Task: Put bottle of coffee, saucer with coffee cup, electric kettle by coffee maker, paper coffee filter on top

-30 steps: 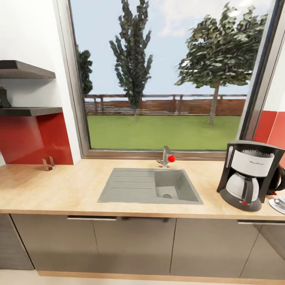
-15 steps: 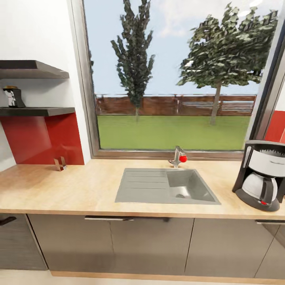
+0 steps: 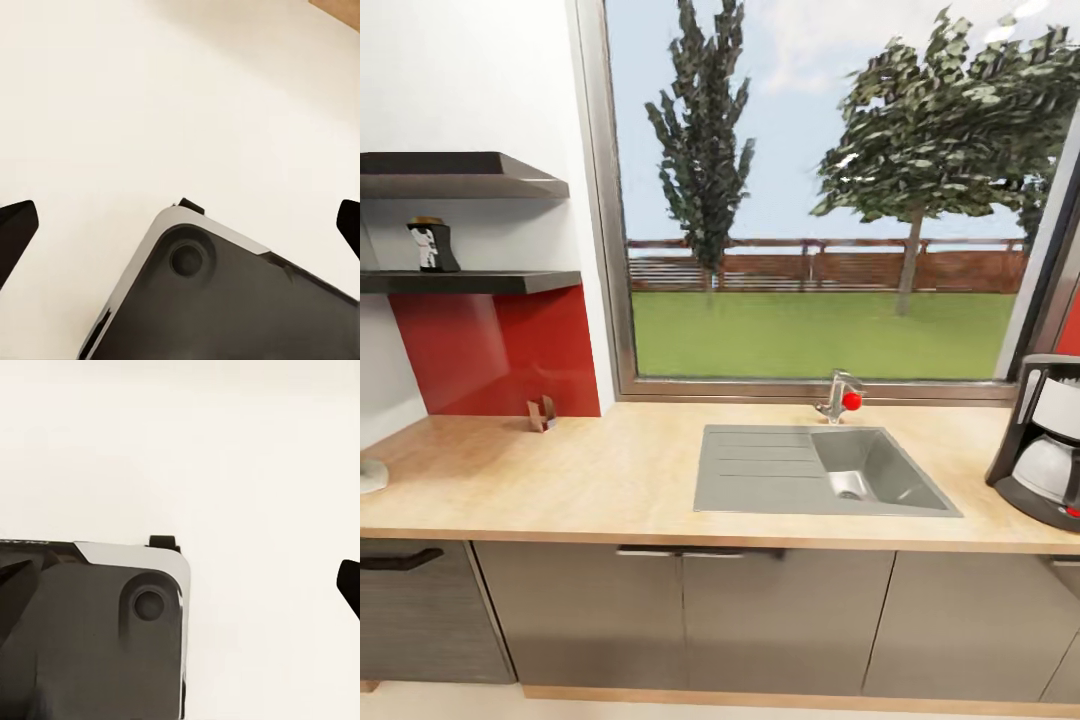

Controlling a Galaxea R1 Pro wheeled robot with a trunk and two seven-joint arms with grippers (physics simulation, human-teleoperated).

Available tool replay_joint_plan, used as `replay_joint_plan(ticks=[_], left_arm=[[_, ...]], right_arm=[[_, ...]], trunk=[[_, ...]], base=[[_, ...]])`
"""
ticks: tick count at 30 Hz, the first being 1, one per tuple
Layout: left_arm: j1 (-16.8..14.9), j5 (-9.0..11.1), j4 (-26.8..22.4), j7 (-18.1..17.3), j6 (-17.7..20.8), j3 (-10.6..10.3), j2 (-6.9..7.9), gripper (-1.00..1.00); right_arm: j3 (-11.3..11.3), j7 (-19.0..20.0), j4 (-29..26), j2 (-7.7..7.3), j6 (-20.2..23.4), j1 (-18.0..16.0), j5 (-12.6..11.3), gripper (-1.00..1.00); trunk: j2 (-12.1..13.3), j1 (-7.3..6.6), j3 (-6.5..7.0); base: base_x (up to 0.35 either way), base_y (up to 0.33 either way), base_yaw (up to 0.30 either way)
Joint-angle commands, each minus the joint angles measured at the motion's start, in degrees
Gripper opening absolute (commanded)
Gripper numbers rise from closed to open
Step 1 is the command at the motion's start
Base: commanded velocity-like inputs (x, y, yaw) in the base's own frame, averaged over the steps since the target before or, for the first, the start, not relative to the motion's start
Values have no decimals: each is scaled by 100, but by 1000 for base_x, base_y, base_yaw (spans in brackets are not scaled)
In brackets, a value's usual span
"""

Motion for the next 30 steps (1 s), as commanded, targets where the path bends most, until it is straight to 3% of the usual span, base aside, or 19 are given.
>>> replay_joint_plan(ticks=[1, 14, 19, 24, 30], left_arm=[[2, 42, -5, 8, -8, -48, 1, 100], [2, -21, -4, 4, 17, -72, -10, 100], [2, -28, -4, 8, 65, -74, -6, 100], [2, -13, -4, 8, 52, -63, 3, 100], [2, -20, -4, 8, 40, -65, -7, 100]], right_arm=[[4, -5, 21, 6, -40, -6, 25, 100], [-1, -5, 24, 28, -112, -7, 9, 100], [-5, -4, 17, -28, -176, -7, -437, 100], [-3, -67, 16, -30, -544, -7, -534, 100], [3, -271, 16, -14, -659, -5, -545, 100]], trunk=[[-4, 2, -1], [-4, 2, -1], [-4, 2, 7], [-4, 2, 16], [-4, 2, 17]], base=[[0, 342, 0], [0, 342, 0], [0, 342, -153], [0, 342, -118], [0, 342, -17]])
